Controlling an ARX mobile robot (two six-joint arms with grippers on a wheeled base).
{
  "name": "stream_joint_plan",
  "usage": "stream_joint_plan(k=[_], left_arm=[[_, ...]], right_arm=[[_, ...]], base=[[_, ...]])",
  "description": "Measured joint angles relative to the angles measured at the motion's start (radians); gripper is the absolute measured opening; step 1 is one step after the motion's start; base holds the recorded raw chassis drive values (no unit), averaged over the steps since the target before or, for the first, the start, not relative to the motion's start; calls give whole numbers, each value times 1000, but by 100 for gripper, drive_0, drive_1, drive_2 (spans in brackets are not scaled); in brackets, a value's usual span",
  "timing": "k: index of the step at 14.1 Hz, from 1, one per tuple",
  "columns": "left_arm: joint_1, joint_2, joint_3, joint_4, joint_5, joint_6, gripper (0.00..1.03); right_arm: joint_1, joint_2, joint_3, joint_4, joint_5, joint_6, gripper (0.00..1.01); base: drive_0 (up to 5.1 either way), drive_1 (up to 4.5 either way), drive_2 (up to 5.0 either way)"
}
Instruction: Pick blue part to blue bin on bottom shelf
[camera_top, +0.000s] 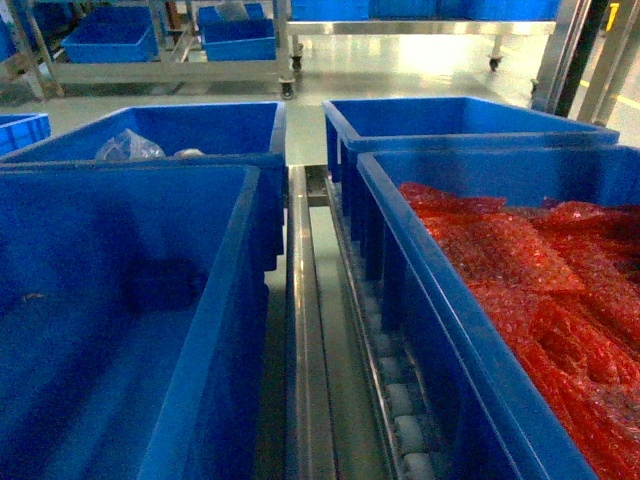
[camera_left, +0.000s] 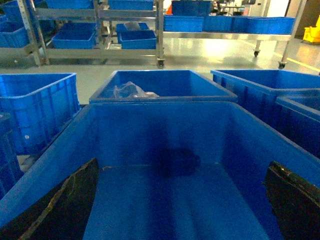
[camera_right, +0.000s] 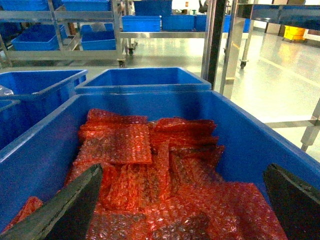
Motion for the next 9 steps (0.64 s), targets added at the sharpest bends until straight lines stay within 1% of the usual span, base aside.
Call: stream_joint_plan(k=[9], left_arm=[[0,0,0,0,0,0,98]], right_arm=[[0,0,0,0,0,0,98]], base=[[0,0,0]])
